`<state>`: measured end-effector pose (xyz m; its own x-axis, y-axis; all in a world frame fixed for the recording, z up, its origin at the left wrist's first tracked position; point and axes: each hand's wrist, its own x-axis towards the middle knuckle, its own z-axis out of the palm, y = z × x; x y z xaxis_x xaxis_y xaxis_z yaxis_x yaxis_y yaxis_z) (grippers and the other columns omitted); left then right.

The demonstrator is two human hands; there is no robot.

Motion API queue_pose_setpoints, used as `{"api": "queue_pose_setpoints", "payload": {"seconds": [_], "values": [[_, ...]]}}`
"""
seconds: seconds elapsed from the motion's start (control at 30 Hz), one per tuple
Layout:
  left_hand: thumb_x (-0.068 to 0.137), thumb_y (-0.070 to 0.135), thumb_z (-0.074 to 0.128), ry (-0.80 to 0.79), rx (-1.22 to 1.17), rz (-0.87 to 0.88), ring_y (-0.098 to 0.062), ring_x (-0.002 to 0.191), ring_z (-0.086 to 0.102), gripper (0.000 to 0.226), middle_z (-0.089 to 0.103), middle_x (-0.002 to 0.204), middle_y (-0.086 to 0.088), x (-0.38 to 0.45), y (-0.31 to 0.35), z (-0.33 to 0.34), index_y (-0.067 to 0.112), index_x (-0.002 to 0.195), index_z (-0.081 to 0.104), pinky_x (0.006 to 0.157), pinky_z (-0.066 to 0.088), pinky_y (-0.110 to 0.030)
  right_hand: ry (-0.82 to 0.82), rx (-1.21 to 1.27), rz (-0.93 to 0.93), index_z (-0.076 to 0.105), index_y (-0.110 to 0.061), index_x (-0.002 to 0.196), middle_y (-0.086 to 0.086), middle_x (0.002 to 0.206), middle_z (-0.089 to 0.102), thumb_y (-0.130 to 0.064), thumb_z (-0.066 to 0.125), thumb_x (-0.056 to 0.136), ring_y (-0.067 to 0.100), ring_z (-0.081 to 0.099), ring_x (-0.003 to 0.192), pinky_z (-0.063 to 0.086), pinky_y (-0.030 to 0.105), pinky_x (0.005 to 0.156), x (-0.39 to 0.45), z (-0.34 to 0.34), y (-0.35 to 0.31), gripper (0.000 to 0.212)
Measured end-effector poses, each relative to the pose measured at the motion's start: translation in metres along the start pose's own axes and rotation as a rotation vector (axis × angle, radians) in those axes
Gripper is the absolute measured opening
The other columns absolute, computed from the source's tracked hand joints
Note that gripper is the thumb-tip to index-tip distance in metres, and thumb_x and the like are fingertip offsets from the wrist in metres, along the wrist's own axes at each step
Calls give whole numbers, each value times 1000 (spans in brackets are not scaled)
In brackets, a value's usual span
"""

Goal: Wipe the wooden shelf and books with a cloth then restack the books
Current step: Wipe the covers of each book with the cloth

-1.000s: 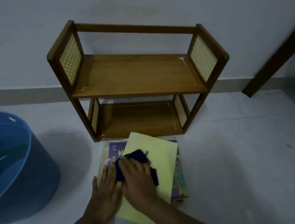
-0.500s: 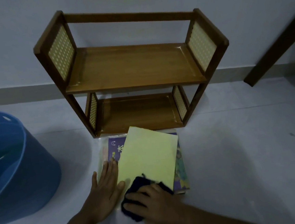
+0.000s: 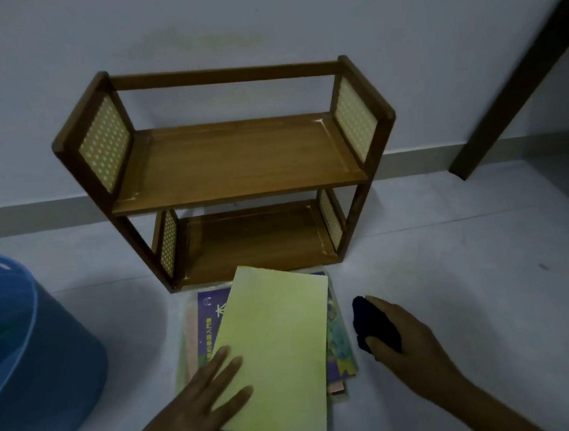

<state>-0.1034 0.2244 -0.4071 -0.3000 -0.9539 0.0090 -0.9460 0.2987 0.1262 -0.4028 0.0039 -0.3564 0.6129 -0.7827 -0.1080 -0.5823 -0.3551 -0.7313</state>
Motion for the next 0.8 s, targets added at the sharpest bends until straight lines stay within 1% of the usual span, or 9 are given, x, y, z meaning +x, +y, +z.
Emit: {"api": "queue_pose_setpoints", "payload": {"seconds": [0.1,0.17,0.23,0.3,0.43,0.53,0.67,0.73,0.8], "values": [[97,42,43,293,-268,-37,-21,138,38,47,47,145,-2,27,14,-46,33,143,37,109,38,-31,213,364,210,55,-25,123,-10,107,71,2,62,87,20,66,99,53,18,77,-7,-15,-8,45],[96,44,39,418,-513,-149,-9,125,53,37,59,132,12,55,27,-95,37,131,51,99,45,-21,333,324,261,56,-21,122,-2,103,71,2,62,87,26,64,92,48,19,70,-1,-52,-13,41],[92,53,44,435,-845,-324,-4,97,67,31,68,109,18,82,40,-143,45,117,60,77,55,-18,415,226,264,54,-18,129,7,107,64,-7,61,90,18,59,83,42,21,64,3,-100,-22,41],[89,45,49,390,-1190,-445,-14,85,71,27,71,97,11,113,48,-167,38,106,68,68,59,-27,479,146,242,53,-26,126,7,107,59,-17,60,92,14,57,81,41,24,64,5,-149,-32,37],[89,30,53,107,-1597,-576,-25,91,72,25,73,99,-9,180,60,-154,19,108,64,69,61,-41,592,132,231,49,-61,106,-9,109,60,-33,62,90,26,59,98,49,48,85,-5,-209,-44,36],[95,26,51,-96,-1816,-671,-29,97,70,22,72,106,-13,223,73,-107,16,111,62,71,61,-44,613,177,218,49,-64,106,-19,109,59,-32,62,89,19,59,99,49,49,86,-7,-218,-45,39],[97,26,50,-177,-1792,-795,-30,97,70,22,71,108,-16,264,81,-49,13,111,62,76,59,-48,526,254,268,54,-41,117,5,104,62,-23,60,91,26,60,82,49,38,72,3,-194,-30,33],[96,32,52,-126,-1524,-784,-27,90,71,24,71,104,-14,280,71,-29,14,109,62,75,60,-46,468,313,313,55,-29,123,7,97,65,-16,58,92,23,59,71,44,28,59,6,-176,-21,34],[93,39,55,-127,-1066,-682,-22,87,70,27,71,103,-8,293,58,-11,17,108,61,76,59,-40,409,391,371,58,-26,118,6,93,67,-13,57,92,19,63,64,46,24,49,8,-160,-10,29]]}}
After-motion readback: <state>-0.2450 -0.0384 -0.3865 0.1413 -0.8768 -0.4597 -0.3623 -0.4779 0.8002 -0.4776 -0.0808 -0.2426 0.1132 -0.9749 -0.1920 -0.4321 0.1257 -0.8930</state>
